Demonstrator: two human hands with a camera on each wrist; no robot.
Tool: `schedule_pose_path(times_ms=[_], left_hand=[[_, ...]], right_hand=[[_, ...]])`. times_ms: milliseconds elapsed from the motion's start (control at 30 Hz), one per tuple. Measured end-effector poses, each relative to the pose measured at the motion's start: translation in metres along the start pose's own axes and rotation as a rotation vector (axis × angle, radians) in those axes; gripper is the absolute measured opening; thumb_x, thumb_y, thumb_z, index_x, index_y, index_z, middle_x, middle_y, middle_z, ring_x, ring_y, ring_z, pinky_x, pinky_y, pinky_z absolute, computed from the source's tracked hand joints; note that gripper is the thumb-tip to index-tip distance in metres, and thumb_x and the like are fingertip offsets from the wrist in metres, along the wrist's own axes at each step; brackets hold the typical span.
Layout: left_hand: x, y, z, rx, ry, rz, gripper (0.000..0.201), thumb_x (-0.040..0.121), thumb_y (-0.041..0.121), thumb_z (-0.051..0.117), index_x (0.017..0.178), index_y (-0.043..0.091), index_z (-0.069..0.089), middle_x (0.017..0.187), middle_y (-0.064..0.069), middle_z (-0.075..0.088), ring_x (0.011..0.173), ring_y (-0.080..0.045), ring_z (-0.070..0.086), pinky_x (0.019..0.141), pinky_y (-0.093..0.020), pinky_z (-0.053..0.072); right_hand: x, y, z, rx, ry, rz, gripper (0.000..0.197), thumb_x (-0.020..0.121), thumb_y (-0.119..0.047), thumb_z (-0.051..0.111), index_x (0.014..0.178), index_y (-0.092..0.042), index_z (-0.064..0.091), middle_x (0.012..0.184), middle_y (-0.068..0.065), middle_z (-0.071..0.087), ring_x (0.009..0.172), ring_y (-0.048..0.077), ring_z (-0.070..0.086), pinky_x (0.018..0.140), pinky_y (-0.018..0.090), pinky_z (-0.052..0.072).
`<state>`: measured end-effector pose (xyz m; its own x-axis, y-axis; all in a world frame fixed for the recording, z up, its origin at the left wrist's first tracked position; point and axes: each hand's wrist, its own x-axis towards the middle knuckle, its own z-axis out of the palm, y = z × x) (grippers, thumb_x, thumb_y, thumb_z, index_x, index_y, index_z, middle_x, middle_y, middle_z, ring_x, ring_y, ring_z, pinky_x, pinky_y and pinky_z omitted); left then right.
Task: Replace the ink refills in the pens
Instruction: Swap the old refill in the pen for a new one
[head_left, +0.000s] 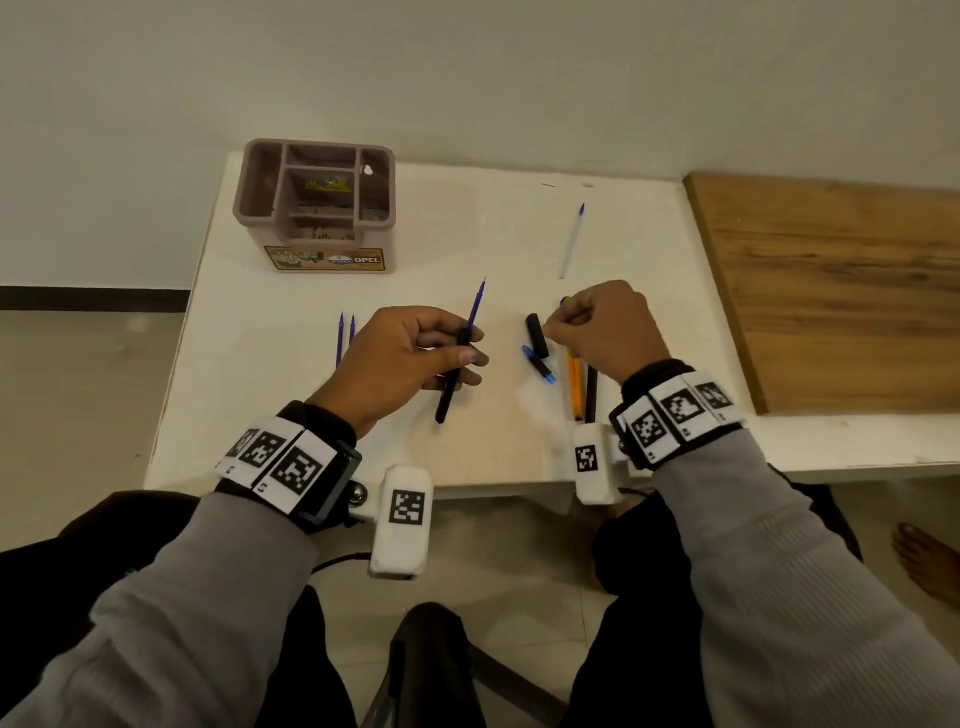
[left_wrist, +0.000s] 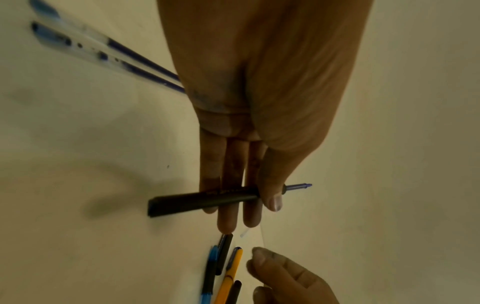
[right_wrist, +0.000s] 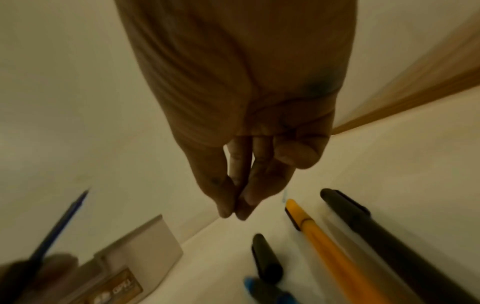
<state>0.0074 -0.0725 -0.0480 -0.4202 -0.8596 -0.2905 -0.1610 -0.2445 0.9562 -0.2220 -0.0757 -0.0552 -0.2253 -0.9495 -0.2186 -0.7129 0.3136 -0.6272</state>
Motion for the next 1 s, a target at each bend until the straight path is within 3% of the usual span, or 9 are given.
schedule_pose_path(times_ms=[100,333,467,633,700,767,900,1000], left_hand=[[0.000,-0.001,0.001,0.004,0.006,0.014,0.021,0.087,0.003,0.063,0.107,0.007,0.067,0.091,-0.010,0.076,0.079,-0.025,0.074,0.076,-0.033,0.061],[0.001,0.001,0.003,-0.017,-0.002,0.053,0.035,0.088,-0.001,0.061,0.120,0.013,0.060,0.095,-0.011,0.075,0.081,-0.029,0.073,0.078,-0.037,0.060],[0.000,0.001,0.003,-0.015,0.011,0.060,0.024,0.087,-0.002,0.062,0.108,0.008,0.066,0.092,-0.010,0.076,0.079,-0.029,0.074,0.080,-0.040,0.060],[0.001,-0.001,0.004,-0.005,0.005,0.051,0.021,0.087,-0.002,0.061,0.105,0.007,0.066,0.093,-0.010,0.076,0.078,-0.029,0.074,0.080,-0.040,0.060],[0.000,-0.001,0.005,0.008,0.002,0.047,0.022,0.087,-0.002,0.061,0.107,0.006,0.066,0.093,-0.010,0.076,0.078,-0.028,0.074,0.079,-0.039,0.060],[0.001,-0.001,0.005,0.019,-0.004,0.042,0.022,0.087,-0.001,0.061,0.107,0.006,0.066,0.094,-0.009,0.076,0.078,-0.027,0.074,0.079,-0.037,0.060],[0.000,-0.001,0.005,0.021,-0.013,0.032,0.022,0.088,0.000,0.061,0.107,0.008,0.066,0.095,-0.008,0.076,0.079,-0.025,0.074,0.078,-0.035,0.060],[0.001,0.000,0.005,0.033,-0.019,0.027,0.023,0.088,0.000,0.061,0.109,0.008,0.066,0.096,-0.009,0.075,0.079,-0.025,0.074,0.079,-0.035,0.060]], right_hand=[[0.003,0.000,0.013,-0.050,0.046,0.024,0.015,0.080,-0.025,0.077,0.068,-0.020,0.068,0.061,-0.007,0.060,0.079,0.025,0.066,0.075,0.036,0.057],[0.000,-0.008,0.020,-0.254,-0.059,0.074,0.018,0.070,-0.037,0.083,0.071,-0.024,0.071,0.076,-0.006,0.066,0.076,0.016,0.061,0.056,0.024,0.036],[-0.002,-0.012,0.022,-0.364,-0.049,0.075,0.016,0.072,-0.038,0.080,0.077,-0.025,0.075,0.085,-0.003,0.071,0.078,0.019,0.063,0.060,0.024,0.035],[-0.003,-0.013,0.028,-0.390,-0.060,0.093,0.018,0.073,-0.037,0.076,0.082,-0.021,0.073,0.091,-0.003,0.069,0.080,0.020,0.062,0.065,0.027,0.040],[-0.005,-0.016,0.024,-0.172,0.009,0.082,0.015,0.073,-0.035,0.075,0.078,-0.021,0.072,0.080,-0.006,0.069,0.072,0.011,0.063,0.063,0.024,0.044],[-0.007,-0.024,0.014,0.270,0.095,0.028,0.010,0.078,-0.025,0.075,0.077,-0.016,0.072,0.070,-0.003,0.069,0.059,0.004,0.062,0.056,0.021,0.048],[-0.016,-0.046,-0.009,1.047,0.045,0.047,0.009,0.092,-0.014,0.065,0.092,-0.006,0.068,0.087,0.011,0.073,0.076,0.019,0.070,0.069,0.026,0.057],[-0.018,-0.053,-0.011,1.156,-0.024,0.075,0.015,0.095,-0.014,0.061,0.099,-0.001,0.064,0.089,0.013,0.072,0.083,0.026,0.073,0.072,0.027,0.058]])
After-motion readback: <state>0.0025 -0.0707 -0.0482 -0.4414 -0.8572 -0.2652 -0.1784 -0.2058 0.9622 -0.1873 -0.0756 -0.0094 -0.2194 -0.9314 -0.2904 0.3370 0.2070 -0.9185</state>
